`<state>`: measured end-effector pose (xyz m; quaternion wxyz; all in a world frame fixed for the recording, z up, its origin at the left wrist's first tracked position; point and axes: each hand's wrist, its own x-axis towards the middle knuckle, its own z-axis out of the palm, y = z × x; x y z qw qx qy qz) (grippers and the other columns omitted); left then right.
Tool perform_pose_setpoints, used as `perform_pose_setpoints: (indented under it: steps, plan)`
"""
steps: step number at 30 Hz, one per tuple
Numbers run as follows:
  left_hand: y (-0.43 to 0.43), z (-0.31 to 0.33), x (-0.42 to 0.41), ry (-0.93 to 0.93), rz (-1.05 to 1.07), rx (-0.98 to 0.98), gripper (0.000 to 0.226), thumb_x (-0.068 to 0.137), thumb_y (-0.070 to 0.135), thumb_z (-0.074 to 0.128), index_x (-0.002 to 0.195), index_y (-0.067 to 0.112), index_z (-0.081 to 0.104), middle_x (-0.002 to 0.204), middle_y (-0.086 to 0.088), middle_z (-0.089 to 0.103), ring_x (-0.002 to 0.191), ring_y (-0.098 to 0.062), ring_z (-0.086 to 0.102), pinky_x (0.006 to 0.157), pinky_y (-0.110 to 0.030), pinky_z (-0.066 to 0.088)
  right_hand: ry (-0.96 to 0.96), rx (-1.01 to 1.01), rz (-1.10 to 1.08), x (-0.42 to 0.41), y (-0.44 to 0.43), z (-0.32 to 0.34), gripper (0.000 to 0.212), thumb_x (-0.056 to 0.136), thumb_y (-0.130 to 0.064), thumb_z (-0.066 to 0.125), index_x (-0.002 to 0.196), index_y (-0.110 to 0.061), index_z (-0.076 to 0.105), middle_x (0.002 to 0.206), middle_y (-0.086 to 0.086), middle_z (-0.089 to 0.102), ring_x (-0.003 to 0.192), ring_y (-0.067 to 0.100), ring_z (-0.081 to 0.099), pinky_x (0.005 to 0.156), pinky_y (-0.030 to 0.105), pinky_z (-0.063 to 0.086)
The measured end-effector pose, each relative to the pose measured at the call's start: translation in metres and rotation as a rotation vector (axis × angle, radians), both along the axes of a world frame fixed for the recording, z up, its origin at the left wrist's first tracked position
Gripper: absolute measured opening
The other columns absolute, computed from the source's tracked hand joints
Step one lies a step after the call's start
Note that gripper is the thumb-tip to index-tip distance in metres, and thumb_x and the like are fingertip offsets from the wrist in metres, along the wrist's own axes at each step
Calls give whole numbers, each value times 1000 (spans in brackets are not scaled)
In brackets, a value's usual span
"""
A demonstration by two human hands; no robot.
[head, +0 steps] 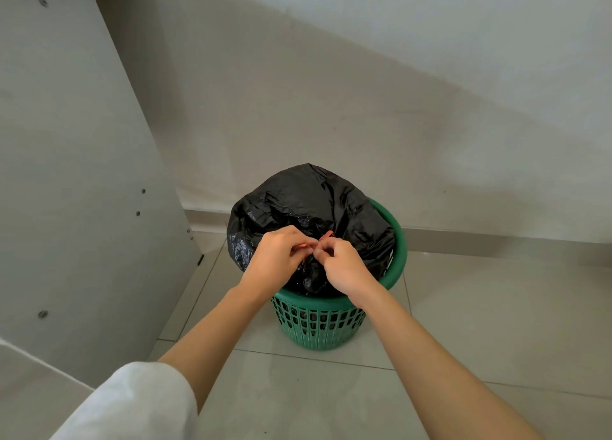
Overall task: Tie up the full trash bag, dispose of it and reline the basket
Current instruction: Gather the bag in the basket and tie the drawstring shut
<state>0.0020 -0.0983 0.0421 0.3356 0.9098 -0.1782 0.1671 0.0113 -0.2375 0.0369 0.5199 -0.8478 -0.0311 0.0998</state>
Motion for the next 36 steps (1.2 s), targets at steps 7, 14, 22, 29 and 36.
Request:
perform_pose_setpoints:
  steps: [7,14,22,29,36]
  plan:
    - [-7,4,9,41,-17,193,18,93,10,55,102,9,70,97,-3,62,82,-21,61,74,-37,50,-52,5,-59,-6,-4,-4,17,98,-18,47,103,-8,59,102,8,61,88,16,53,68,25,37]
    - [-6,8,18,132,-14,229,18,94,9,51,99,8,68,97,-5,57,83,-21,57,74,-35,47,-159,-41,-163,-11,5,-9,30,83,-31,68,106,-14,62,110,1,59,100,14,55,80,25,41]
    - [-7,6,13,68,-4,38,12,91,7,56,95,8,67,90,2,59,81,-12,57,72,-22,46,8,172,-162,-5,6,4,18,87,-14,63,103,-9,66,111,2,59,99,13,52,77,22,37]
    - [-8,3,5,129,-9,-90,9,89,11,61,90,14,69,88,5,65,83,-7,59,75,-16,46,238,322,-30,-7,-5,6,28,81,6,60,69,-15,45,91,4,61,98,14,52,73,19,36]
    - [-14,6,2,241,46,-241,15,90,13,59,89,23,69,85,8,68,81,-10,60,71,-16,44,149,473,-143,-14,-12,6,33,85,-30,68,90,3,65,98,8,70,93,3,59,74,17,37]
